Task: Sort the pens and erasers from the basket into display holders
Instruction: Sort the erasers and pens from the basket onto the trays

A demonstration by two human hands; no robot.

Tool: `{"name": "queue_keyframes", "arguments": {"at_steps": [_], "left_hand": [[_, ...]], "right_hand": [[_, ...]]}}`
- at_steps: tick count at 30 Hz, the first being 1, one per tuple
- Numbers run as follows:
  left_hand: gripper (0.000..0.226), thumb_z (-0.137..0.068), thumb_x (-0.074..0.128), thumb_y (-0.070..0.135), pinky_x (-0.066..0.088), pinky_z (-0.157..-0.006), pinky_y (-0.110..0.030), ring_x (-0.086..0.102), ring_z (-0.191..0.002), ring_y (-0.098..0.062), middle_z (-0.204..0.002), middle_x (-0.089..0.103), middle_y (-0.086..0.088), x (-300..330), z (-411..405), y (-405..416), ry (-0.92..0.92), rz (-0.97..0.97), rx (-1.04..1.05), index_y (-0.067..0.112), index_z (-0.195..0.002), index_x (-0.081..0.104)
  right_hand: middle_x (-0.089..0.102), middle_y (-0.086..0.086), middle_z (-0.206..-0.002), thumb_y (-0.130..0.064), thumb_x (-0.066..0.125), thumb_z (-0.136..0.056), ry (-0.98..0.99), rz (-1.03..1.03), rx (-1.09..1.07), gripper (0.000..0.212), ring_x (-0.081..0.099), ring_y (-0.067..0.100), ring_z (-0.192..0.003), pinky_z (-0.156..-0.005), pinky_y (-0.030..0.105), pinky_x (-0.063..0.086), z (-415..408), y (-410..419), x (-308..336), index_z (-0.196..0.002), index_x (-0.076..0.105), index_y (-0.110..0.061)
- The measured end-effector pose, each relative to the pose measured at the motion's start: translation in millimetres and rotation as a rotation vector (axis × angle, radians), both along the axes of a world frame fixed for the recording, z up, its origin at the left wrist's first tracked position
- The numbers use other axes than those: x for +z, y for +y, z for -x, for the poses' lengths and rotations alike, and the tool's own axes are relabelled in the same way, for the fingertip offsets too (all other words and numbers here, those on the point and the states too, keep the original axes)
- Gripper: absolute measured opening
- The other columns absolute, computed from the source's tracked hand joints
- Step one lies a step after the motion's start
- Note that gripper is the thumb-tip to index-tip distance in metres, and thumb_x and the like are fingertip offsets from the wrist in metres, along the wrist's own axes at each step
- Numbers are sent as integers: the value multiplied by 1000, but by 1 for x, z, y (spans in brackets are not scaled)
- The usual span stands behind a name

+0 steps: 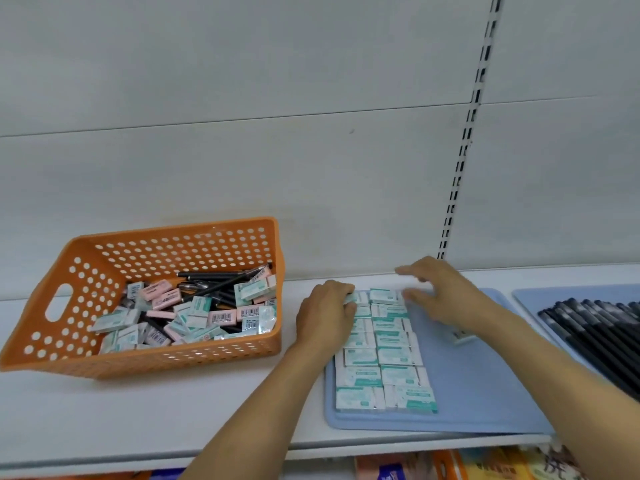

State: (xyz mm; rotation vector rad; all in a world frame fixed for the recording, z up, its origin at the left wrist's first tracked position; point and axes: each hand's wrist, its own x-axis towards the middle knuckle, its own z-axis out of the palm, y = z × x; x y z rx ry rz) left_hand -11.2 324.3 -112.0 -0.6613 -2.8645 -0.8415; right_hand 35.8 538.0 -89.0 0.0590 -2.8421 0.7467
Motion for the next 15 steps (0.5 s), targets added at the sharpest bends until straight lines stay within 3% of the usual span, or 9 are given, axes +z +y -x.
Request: {"name": "queue_keyframes", "arguments": {"at_steps": [2,4,7,9,12,15], "left_hand": [[42,-99,48,30,30,-109,-30,38,-132,-14,-145,45,6,4,-6,1,99,-7,-22,24,-140,46],[41,-100,48,31,24,-109,-25,37,-133,-10,-146,44,9,11,-14,11,142,-45,-92,26,-140,46],[38,-99,50,31,22,-110,-22,37,-134,-9,-145,45,10,17,-25,35,134,-25,-222,27,-136,52],[39,-99,50,31,20,-112,-22,33,-138,-10,-149,42,9,17,-29,47,101,18,-261,27,-137,51],[41,-99,49,31,19,-111,-21,31,-139,-10,-151,40,8,17,-31,49,51,54,-271,25,-140,48],[41,-99,50,33,22,-108,-19,30,-138,-7,-149,40,11,23,-41,41,41,8,-258,27,-140,47]], "right_hand": [[44,-19,-124,-34,64,-91,2,89,-17,41,37,4,-121,-93,18,28,-21,25,11,-131,54,-38],[38,-27,-133,-45,69,-84,-120,100,3,50,28,-4,-128,-100,19,27,-46,46,15,-130,51,-48],[27,-30,-141,-51,62,-88,-240,-80,73,53,20,-5,-133,-111,20,20,-65,53,-8,-137,42,-51],[37,-24,-142,-46,53,-95,-120,-150,74,42,30,1,-132,-111,24,28,-65,51,-27,-136,46,-47],[55,-11,-128,-34,53,-97,51,-190,-51,33,46,16,-120,-99,31,39,-61,55,-35,-130,56,-35],[54,-6,-125,-34,55,-96,51,-265,-116,34,46,20,-118,-94,32,39,-55,57,-35,-129,56,-30]]}}
